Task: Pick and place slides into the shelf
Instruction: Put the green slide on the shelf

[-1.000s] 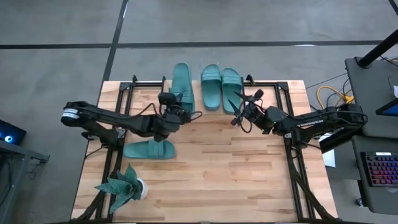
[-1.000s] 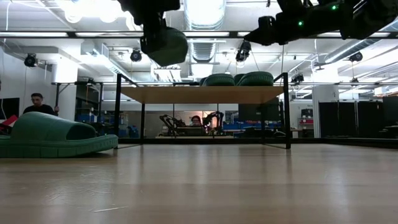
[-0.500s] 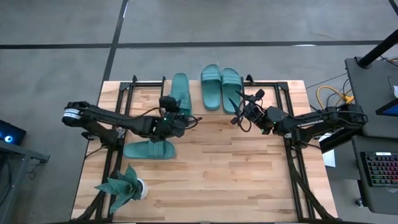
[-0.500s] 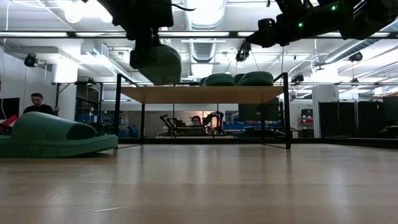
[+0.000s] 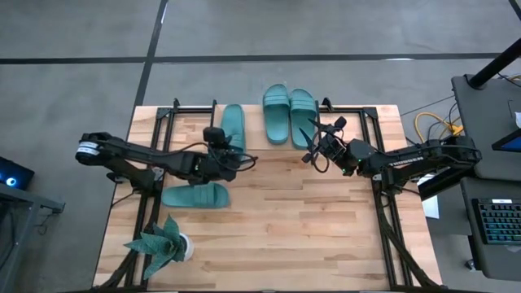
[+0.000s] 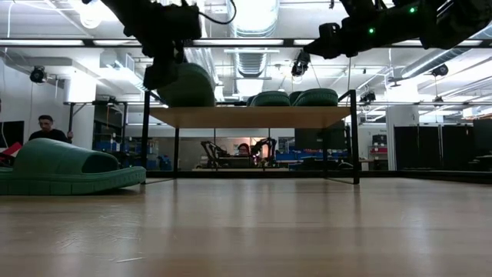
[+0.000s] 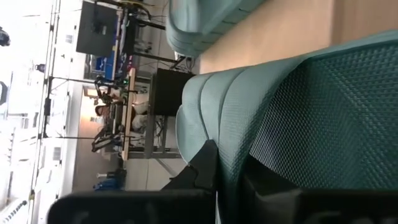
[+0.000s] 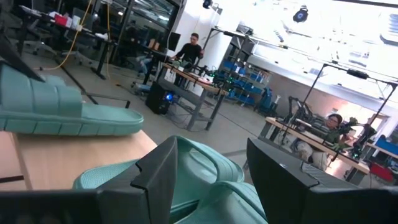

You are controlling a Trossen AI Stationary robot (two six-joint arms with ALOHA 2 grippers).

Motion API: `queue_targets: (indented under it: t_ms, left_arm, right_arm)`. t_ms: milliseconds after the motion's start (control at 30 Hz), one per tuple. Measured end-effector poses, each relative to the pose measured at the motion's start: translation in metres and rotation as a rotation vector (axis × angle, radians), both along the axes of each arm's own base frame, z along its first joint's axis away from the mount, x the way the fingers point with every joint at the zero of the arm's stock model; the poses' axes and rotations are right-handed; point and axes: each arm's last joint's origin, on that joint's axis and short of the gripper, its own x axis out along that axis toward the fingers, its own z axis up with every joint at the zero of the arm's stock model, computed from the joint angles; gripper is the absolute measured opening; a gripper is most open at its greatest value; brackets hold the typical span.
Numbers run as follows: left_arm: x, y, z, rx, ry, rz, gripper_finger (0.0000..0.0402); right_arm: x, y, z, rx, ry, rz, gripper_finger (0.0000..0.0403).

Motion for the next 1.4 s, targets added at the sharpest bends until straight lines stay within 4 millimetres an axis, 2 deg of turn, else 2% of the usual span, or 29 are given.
queue_targets:
  t_ms: [200, 633, 900, 1233, 1400]
  left_arm:
    - [-0.006, 0.001, -0.012, 0.016, 0.047, 0.005, 0.0]
    - [-0.006, 0.001, -0.014, 0.021, 0.05, 0.012, 0.0008]
    - [-0.007, 0.001, -0.014, 0.021, 0.052, 0.012, 0.0055]
    - [-0.006, 0.001, -0.012, -0.002, 0.047, -0.005, 0.0159]
    - [-0.007, 0.001, -0.006, -0.012, 0.024, -0.012, 0.0192]
  right_arm:
    - [0.0, 0.0, 0.0, 0.0, 0.0, 0.0, 0.0185]
    - [0.0, 0.0, 0.0, 0.003, 0.003, 0.001, 0.0185]
    - [0.0, 0.0, 0.0, 0.003, 0.003, 0.001, 0.0185]
    - [0.0, 0.0, -0.001, 0.003, 0.003, 0.001, 0.0185]
    - [0.0, 0.0, -0.001, 0.003, 0.003, 0.001, 0.0185]
